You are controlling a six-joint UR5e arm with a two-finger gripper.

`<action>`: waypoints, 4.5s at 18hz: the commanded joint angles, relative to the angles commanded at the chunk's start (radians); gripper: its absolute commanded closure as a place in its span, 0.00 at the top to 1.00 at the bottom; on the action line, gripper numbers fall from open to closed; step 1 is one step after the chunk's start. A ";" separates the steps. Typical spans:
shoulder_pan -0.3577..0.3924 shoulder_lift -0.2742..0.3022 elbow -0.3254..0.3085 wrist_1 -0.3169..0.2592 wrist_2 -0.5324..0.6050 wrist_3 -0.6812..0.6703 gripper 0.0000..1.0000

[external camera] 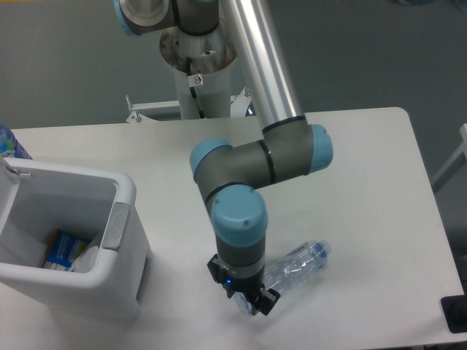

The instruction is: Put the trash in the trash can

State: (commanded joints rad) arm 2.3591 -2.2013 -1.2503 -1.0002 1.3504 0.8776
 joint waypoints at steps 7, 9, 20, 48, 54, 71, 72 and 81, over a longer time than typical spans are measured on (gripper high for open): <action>0.094 0.048 0.005 -0.002 -0.313 -0.020 0.38; 0.114 0.055 0.034 -0.003 -0.379 -0.081 0.40; 0.144 0.144 0.078 -0.008 -0.574 -0.227 0.40; -0.029 0.339 0.031 0.003 -1.064 -0.385 0.40; -0.067 0.336 -0.084 0.103 -1.064 -0.307 0.40; -0.078 0.278 -0.184 0.110 -1.054 -0.282 0.95; -0.077 0.279 -0.181 0.107 -1.054 -0.285 0.97; 0.167 0.293 -0.161 0.106 -1.054 -0.292 1.00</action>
State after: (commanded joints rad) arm 2.5261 -1.9083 -1.4113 -0.8943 0.2961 0.5859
